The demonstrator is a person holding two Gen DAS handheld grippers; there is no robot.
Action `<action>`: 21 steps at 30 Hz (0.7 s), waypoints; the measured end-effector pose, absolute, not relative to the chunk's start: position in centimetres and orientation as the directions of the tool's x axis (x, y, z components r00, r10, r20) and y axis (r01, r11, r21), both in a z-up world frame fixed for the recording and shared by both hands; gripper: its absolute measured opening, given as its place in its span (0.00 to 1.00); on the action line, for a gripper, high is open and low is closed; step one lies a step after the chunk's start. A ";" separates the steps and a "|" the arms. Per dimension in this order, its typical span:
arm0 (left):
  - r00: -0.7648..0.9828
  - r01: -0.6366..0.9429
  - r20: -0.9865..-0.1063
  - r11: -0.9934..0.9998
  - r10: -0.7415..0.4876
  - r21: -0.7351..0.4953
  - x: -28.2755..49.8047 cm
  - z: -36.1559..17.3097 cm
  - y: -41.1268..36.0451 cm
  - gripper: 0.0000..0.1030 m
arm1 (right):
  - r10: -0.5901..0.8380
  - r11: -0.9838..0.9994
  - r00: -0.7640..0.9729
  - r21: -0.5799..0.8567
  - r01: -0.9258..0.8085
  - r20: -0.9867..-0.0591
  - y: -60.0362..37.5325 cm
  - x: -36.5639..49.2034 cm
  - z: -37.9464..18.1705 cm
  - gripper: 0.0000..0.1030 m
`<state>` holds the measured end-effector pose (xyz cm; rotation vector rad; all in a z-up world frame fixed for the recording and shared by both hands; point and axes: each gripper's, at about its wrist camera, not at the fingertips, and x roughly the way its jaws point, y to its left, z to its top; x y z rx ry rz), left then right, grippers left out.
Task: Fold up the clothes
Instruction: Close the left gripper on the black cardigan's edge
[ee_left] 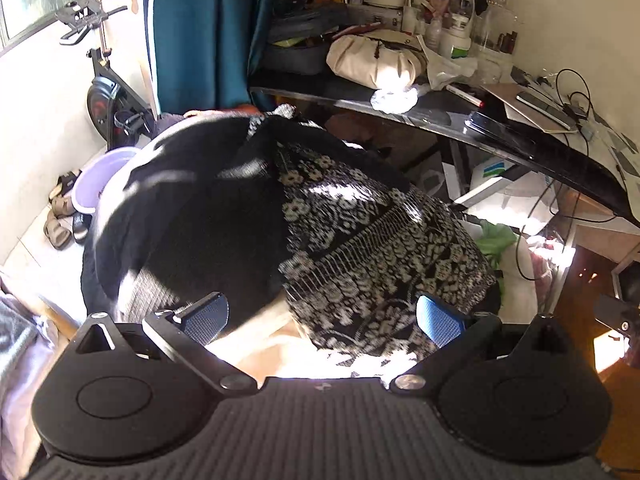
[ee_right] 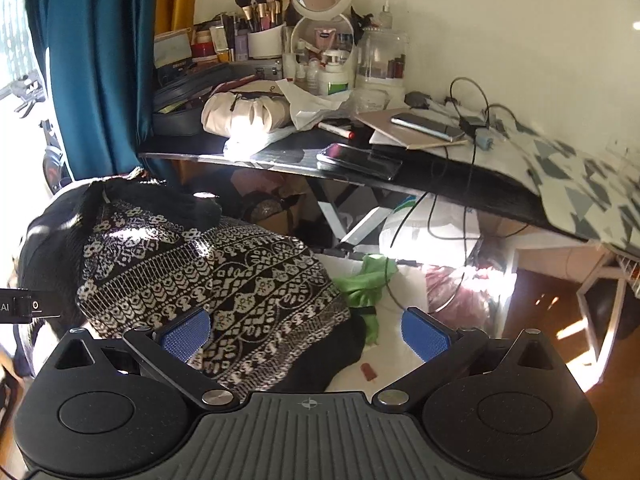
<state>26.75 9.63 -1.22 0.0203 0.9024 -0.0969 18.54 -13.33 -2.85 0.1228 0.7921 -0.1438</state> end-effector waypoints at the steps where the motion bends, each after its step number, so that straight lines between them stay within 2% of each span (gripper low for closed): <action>1: 0.633 0.092 -0.771 0.996 -0.068 -0.012 27.6 -1.3 10.4 1.00 | -0.070 0.976 0.680 0.092 0.199 -0.730 -13.5 19.3 -3.3 0.99; 8: 0.632 0.080 -0.771 0.996 -0.082 -0.041 34.9 -2.6 13.8 1.00 | -0.109 0.935 0.606 0.125 0.331 -0.788 -14.5 24.0 -7.2 0.99; 13: 0.620 0.049 -0.782 0.998 -0.064 -0.043 38.9 -3.9 14.0 1.00 | -0.067 0.943 0.611 0.151 0.297 -0.789 -14.7 28.0 -8.7 0.99; 19: 0.629 0.094 -0.770 0.994 -0.108 -0.063 43.4 -5.1 12.8 0.99 | 0.026 0.949 0.598 0.208 0.238 -0.801 -14.7 35.3 -11.3 0.99; 21: 0.624 0.092 -0.776 0.995 -0.090 -0.041 45.2 -5.8 12.3 0.95 | 0.068 0.951 0.600 0.233 0.202 -0.797 -14.8 37.9 -12.1 0.99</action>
